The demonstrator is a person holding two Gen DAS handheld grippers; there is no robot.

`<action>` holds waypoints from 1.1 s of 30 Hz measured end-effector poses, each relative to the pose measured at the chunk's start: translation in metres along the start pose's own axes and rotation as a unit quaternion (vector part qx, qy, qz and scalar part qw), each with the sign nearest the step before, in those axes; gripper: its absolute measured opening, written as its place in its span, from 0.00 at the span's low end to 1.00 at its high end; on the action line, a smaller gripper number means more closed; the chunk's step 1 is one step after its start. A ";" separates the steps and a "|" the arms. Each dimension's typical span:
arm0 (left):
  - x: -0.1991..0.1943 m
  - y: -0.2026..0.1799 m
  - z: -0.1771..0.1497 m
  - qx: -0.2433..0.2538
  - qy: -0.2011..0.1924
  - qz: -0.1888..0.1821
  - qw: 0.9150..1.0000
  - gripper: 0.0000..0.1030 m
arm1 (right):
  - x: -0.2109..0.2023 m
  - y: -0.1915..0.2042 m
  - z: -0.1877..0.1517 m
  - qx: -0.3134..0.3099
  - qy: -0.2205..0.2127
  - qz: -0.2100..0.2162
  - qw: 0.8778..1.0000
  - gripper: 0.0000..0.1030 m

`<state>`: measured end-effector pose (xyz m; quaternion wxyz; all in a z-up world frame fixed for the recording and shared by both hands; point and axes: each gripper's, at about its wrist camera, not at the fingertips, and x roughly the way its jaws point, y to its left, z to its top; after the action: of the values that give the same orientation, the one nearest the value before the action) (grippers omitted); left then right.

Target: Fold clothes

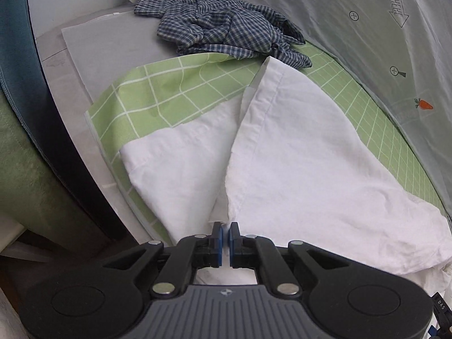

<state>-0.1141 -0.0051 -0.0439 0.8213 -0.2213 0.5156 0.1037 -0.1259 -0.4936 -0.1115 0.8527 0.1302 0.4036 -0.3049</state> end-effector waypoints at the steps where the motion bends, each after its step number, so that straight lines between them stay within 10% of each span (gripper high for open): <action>1: 0.003 0.004 0.001 -0.003 0.010 -0.002 1.000 0.06 | -0.002 0.002 0.000 -0.002 -0.002 -0.002 1.000 1.00; 12: -0.021 0.011 0.070 0.000 -0.043 -0.075 0.996 0.31 | -0.049 0.020 0.031 0.086 -0.092 -0.038 0.991 1.00; 21: 0.044 -0.019 0.138 0.070 -0.031 -0.081 0.994 0.58 | -0.052 0.065 0.029 0.104 -0.085 -0.003 0.991 1.00; 26: 0.072 -0.038 0.164 0.109 -0.017 -0.100 0.989 0.59 | -0.040 0.082 0.026 0.124 -0.049 0.006 0.991 0.93; 31: 0.096 -0.051 0.181 0.130 -0.001 -0.115 0.985 0.56 | -0.021 0.098 0.024 0.133 -0.011 0.008 0.991 0.64; 33: 0.101 -0.055 0.186 0.137 0.003 -0.131 0.982 0.31 | -0.013 0.104 0.025 0.137 -0.001 0.015 0.990 0.49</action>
<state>0.1022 0.0276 -0.0514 0.8486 -0.1725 0.4941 -0.0773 -0.0516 -0.4193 -0.0881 0.8318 0.2516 0.3548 -0.3448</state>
